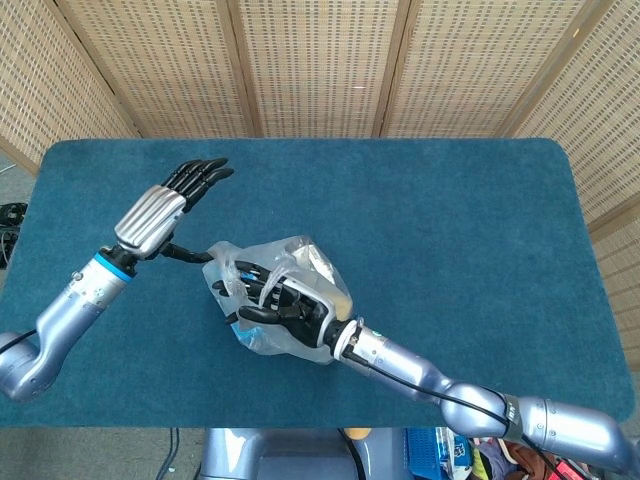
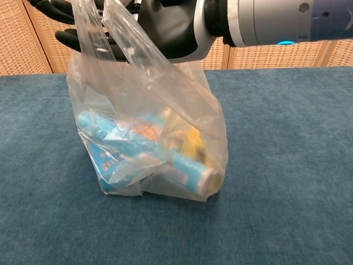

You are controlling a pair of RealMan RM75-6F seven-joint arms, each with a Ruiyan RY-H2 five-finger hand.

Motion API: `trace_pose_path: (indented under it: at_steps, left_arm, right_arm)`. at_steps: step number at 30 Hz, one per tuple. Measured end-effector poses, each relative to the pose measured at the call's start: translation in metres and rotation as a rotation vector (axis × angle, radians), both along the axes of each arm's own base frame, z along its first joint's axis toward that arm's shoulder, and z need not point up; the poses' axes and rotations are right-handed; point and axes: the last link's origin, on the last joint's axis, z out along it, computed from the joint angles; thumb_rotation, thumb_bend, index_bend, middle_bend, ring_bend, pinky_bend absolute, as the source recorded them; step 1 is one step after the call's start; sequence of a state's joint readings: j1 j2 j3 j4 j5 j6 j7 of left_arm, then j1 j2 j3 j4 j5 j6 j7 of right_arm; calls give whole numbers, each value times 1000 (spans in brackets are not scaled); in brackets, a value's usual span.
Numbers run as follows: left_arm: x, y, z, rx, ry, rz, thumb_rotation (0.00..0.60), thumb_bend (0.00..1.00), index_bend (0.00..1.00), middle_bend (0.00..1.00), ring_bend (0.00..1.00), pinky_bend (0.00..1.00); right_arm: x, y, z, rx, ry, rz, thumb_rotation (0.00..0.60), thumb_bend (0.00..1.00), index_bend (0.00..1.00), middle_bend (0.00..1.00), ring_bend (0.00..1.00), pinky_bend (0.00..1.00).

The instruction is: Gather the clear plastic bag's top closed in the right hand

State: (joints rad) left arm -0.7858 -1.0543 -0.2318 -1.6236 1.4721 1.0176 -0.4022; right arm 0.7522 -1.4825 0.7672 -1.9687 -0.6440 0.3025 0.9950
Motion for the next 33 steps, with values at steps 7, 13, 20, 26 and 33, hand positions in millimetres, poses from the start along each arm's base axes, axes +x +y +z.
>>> trace_pose_path:
  at_steps: [7,13,20,26,33]
  left_arm:
    - [-8,0,2,4,21,-6,600,38,0,0,0,0]
    - [-13,0,1,8,12,-6,600,40,0,0,0,0]
    - [-2,7,0,32,-83,-19,600,40,0,0,0,0]
    - [13,5,-2,34,-125,-38,600,41,0,0,0,0]
    - [23,8,-12,12,-112,-24,600,42,0,0,0,0]
  right_arm:
    - [0,-2,3,1,-11,-10,600,287,121,245,157,331]
    - [3,-3,7,0,-24,-16,600,300,121,245,157,341]
    - [3,1,6,11,-3,-7,600,302,121,245,157,345]
    - [4,6,-2,39,19,11,600,301,120,239,159,346]
    - [7,9,-3,56,2,20,600,301,118,235,162,352]
